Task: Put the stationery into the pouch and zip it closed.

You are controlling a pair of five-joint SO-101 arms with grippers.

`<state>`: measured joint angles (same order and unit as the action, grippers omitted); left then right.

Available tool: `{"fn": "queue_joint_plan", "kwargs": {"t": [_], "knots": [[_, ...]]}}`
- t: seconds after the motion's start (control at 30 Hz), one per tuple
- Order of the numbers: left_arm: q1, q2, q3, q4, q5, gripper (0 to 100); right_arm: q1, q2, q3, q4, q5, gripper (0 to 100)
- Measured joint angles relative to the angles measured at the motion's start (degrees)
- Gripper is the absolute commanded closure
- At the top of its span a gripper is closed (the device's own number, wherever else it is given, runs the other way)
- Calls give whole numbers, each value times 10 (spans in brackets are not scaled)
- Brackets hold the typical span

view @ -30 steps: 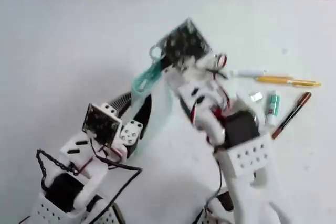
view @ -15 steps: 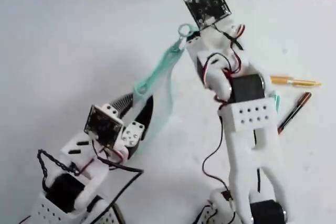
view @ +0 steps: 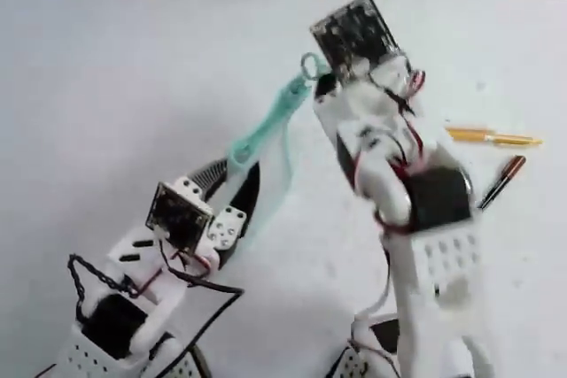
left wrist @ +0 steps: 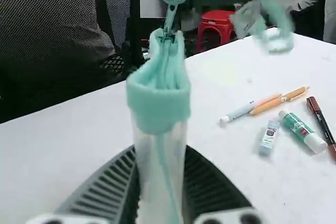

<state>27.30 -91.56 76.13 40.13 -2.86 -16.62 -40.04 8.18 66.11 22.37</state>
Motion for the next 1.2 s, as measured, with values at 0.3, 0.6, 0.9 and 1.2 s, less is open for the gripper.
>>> {"fn": "queue_joint_plan", "kwargs": {"t": [0.3,0.6,0.9,1.2], "knots": [[-60,0,32,-56,3,977,115,-63,-8,78,-1,706],[-63,0,34,-56,3,977,313,-13,16,95,83,707],[-63,0,41,-59,3,977,367,303,-91,57,149,735],[-63,-1,42,-59,3,977,285,570,-227,125,476,752]]}}
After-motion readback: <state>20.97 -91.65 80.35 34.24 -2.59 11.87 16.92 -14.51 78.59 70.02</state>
